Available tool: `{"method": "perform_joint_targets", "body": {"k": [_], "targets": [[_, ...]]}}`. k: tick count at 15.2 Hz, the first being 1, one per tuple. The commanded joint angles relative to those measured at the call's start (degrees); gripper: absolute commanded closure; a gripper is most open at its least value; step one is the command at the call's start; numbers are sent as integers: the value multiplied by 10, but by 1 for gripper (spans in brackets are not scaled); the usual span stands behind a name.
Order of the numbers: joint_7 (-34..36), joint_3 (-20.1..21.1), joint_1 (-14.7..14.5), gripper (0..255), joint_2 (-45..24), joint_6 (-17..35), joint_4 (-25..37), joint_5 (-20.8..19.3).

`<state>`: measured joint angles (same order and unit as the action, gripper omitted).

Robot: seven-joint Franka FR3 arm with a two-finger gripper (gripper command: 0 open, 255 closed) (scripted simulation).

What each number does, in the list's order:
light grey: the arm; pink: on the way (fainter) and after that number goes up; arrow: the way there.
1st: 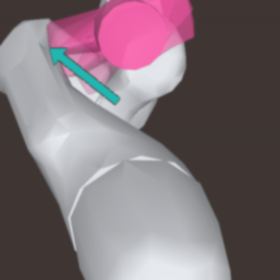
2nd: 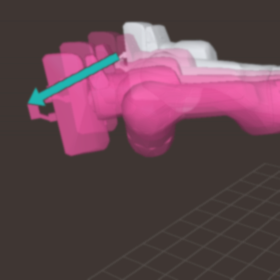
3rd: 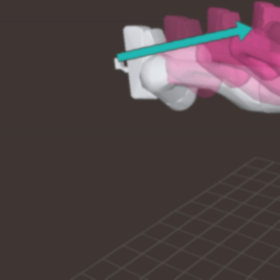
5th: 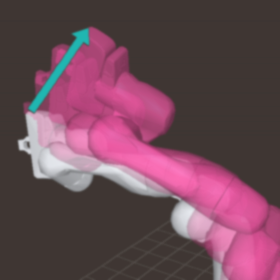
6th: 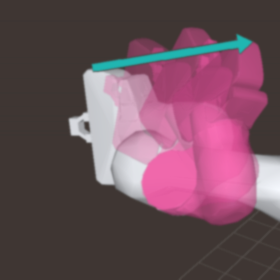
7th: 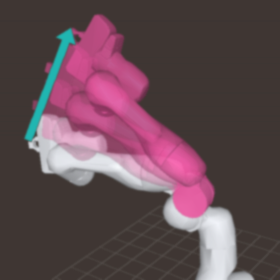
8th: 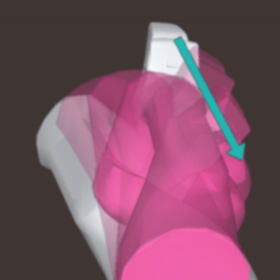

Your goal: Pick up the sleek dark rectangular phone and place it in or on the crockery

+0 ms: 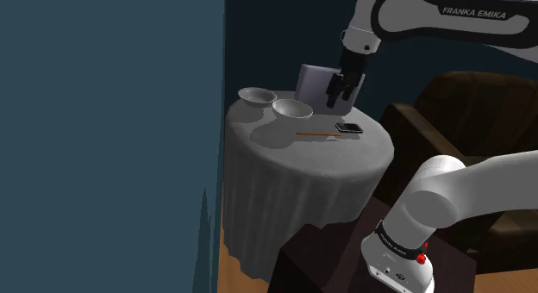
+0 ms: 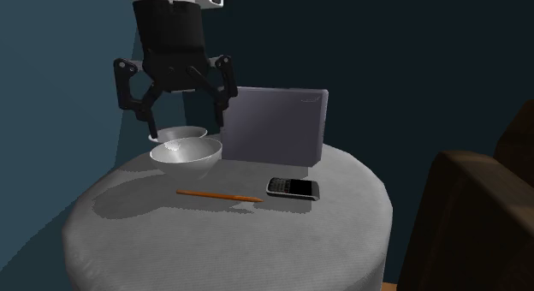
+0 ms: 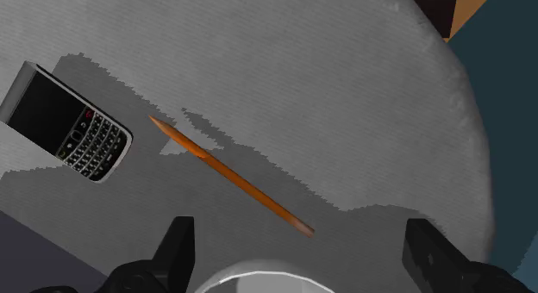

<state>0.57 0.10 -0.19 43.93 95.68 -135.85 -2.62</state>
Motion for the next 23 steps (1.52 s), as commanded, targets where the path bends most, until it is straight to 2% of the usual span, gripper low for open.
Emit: {"method": "perform_joint_targets", "body": {"k": [1,8,16,23], "targets": [[0,0,0,0,0,0,0,0],[-231,-120,-18,0,-4,56,-60,-70],[-496,-263,-48,0,-100,141,-55,-135],[-511,-284,-49,0,-122,197,-88,-144]]}}
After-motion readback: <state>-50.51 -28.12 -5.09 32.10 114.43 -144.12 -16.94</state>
